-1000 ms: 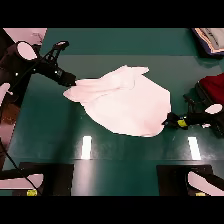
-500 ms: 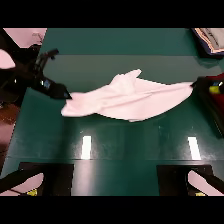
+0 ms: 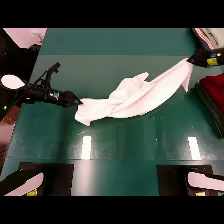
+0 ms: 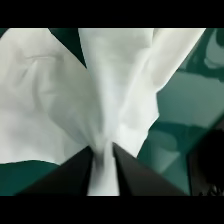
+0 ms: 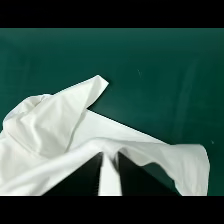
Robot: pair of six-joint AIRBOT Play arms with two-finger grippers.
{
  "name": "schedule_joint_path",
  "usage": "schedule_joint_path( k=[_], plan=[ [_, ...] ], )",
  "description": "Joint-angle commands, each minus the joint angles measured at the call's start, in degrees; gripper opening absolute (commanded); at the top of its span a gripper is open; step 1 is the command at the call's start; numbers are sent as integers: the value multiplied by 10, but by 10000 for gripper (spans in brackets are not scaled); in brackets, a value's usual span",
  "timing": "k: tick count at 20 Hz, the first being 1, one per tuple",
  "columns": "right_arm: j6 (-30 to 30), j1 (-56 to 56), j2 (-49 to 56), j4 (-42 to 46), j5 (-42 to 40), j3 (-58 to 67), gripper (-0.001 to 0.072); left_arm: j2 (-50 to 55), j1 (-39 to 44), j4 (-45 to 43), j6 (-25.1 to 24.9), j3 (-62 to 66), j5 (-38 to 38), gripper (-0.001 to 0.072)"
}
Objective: Fold the shirts.
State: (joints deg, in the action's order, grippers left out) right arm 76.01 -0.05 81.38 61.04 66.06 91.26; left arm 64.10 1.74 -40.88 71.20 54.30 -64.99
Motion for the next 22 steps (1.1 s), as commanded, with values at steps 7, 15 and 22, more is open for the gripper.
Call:
schedule_joint_path(
  k=[7,15,22],
  plan=[
    [0,-11,5,2,87,24,412,-10,-103,-149,-22,64,-66,587],
    [0,-66,-156,1,45,-189,412,-10,40,-159,-42,-125,10,589],
    [0,-79,-216,0,40,-293,411,-10,47,-144,-42,-175,100,588]
  ],
)
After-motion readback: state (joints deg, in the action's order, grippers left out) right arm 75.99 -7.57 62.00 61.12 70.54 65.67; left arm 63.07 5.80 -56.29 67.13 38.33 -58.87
